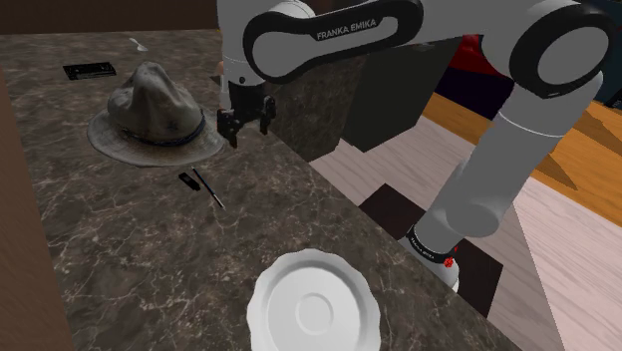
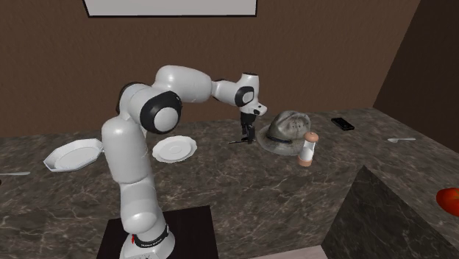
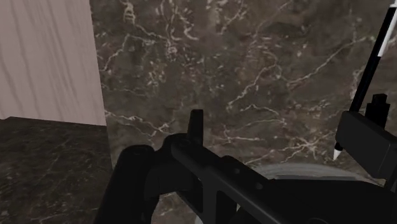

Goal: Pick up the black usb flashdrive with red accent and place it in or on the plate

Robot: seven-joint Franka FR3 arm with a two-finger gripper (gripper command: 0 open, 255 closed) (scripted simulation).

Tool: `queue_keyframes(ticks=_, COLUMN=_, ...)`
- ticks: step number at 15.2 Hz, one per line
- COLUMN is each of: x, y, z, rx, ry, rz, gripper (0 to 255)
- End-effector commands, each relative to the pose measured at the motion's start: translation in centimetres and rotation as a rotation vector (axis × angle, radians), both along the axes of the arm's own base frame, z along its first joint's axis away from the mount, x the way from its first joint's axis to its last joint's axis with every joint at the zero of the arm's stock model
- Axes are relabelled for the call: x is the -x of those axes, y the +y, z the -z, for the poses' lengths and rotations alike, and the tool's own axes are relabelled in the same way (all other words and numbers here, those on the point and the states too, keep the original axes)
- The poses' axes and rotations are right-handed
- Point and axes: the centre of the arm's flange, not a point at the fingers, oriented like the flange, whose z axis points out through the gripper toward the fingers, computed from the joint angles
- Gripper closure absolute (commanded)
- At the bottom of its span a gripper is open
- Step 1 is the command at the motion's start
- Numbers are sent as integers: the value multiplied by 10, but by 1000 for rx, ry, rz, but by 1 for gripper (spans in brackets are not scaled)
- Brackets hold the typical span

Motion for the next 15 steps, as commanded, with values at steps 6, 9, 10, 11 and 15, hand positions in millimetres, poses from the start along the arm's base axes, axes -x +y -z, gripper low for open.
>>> queue_keyframes(ticks=6, x=-34, y=79, z=34, rx=-6, ry=33, rz=-25, gripper=0)
queue_keyframes(ticks=9, x=-46, y=114, z=51, rx=-9, ry=47, rz=-36, gripper=0)
queue_keyframes(ticks=10, x=-49, y=125, z=56, rx=-10, ry=52, rz=-39, gripper=0)
queue_keyframes(ticks=11, x=-53, y=137, z=62, rx=-10, ry=56, rz=-43, gripper=0)
queue_keyframes(ticks=15, x=-55, y=146, z=82, rx=-11, ry=60, rz=-46, gripper=0)
